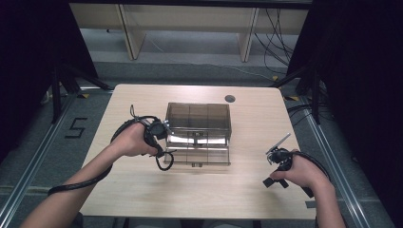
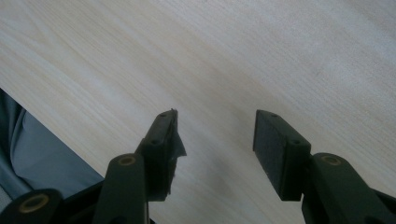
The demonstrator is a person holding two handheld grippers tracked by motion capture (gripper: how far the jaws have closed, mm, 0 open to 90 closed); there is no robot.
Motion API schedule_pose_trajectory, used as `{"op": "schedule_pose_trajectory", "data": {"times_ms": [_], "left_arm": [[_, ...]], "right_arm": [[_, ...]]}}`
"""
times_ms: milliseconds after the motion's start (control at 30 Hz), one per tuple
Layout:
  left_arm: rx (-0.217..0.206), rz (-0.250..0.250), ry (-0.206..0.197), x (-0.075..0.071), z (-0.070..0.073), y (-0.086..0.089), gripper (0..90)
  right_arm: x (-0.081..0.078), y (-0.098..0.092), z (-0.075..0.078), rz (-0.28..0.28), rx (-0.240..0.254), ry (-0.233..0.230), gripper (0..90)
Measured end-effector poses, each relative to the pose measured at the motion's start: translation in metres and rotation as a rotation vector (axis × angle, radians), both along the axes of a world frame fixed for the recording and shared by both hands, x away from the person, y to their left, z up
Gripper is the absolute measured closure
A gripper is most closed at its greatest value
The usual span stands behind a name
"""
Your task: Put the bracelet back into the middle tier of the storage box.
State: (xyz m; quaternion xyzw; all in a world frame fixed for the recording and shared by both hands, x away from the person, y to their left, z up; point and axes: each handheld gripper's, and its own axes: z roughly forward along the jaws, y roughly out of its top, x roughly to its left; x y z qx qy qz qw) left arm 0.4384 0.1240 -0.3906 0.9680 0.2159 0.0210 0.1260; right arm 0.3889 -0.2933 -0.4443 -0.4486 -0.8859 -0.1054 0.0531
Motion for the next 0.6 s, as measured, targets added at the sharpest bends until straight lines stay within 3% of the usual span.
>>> {"op": "schedule_pose_trajectory", "data": {"times_ms": [333,400,600], "left_arm": [[0.019,-0.014,0.000,0.008,-0.001,-0.011,76.4],[0.027,-0.024,0.000,0.010,-0.001,-0.012,76.4],[0.034,-0.025,0.006,0.012,-0.001,-0.017,76.4]], "right_arm": [[0.001,0.001,0.000,0.000,-0.005,0.006,50.9],[0.000,0.002,0.000,-0.023,-0.009,0.019,50.9],[0.000,0.001,0.000,-0.006,-0.002,-0.001,50.9]]}}
